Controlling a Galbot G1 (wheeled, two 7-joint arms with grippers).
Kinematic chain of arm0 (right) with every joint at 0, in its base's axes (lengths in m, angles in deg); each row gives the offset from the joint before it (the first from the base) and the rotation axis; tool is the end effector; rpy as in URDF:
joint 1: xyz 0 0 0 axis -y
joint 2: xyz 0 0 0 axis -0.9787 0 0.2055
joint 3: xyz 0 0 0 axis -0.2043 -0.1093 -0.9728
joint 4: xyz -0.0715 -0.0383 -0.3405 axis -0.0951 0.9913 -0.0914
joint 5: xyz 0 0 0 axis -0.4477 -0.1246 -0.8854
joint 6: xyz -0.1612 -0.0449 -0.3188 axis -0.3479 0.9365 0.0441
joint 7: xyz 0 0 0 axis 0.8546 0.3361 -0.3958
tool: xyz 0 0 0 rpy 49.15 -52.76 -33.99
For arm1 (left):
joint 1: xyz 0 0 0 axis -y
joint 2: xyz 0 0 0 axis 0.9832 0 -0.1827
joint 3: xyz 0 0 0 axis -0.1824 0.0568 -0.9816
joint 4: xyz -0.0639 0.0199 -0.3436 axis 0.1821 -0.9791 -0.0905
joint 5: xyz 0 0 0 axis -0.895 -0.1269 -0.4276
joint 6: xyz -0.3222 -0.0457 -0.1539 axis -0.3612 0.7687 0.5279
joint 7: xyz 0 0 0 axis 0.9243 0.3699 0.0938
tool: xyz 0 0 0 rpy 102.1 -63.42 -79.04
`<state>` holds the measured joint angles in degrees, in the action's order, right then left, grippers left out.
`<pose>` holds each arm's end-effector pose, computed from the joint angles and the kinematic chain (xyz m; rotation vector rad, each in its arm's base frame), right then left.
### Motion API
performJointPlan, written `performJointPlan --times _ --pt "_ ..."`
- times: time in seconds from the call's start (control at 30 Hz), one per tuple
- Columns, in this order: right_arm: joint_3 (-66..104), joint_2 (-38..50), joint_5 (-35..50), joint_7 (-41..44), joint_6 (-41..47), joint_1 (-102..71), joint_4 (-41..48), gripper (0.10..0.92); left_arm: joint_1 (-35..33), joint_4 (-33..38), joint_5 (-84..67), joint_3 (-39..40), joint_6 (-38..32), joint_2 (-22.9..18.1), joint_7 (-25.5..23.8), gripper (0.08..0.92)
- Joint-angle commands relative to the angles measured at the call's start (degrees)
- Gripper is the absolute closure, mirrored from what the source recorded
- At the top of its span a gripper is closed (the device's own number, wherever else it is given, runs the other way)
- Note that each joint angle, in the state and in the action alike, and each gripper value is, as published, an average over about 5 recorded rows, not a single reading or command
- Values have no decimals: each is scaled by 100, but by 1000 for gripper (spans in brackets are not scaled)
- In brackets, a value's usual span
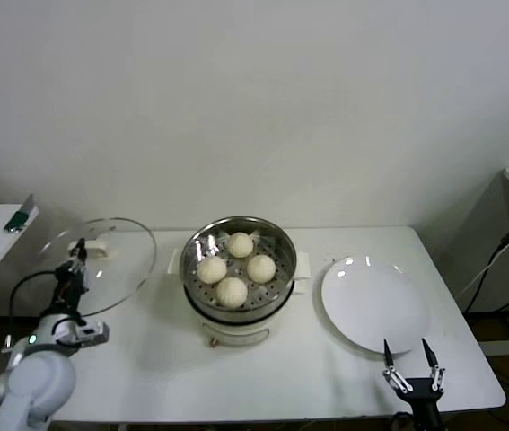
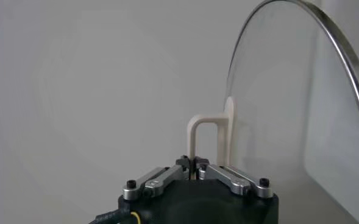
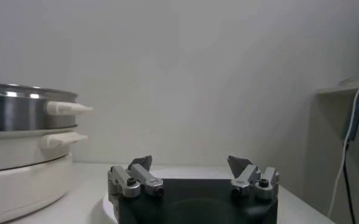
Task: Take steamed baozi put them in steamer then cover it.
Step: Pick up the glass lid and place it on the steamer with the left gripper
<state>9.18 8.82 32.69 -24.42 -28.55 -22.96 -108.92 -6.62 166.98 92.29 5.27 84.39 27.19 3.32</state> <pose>0.1193 -0.1144 -0.4551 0.0180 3.0865 -0.0427 0.2676 0.1388 -0.2575 0.2828 -2.0953 -2.1647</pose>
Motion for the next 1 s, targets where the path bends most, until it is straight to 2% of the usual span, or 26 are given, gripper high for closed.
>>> performJointPlan --times 0.03,0.27,0.47,1.0 --pt "-9 -26 -136 -145 59 42 0 203 513 1299 472 1273 1659 110 -975 868" --pt "-13 -24 -193 -152 132 93 -73 203 1441 1086 1443 2728 2167 -638 -1450 868" --pt "-16 -1 -190 -174 162 160 -61 203 1960 690 2008 3457 2377 -1450 -1716 868" --pt "-29 66 -175 -233 142 272 -55 203 2039 -256 3145 4026 2300 -2739 -1645 868"
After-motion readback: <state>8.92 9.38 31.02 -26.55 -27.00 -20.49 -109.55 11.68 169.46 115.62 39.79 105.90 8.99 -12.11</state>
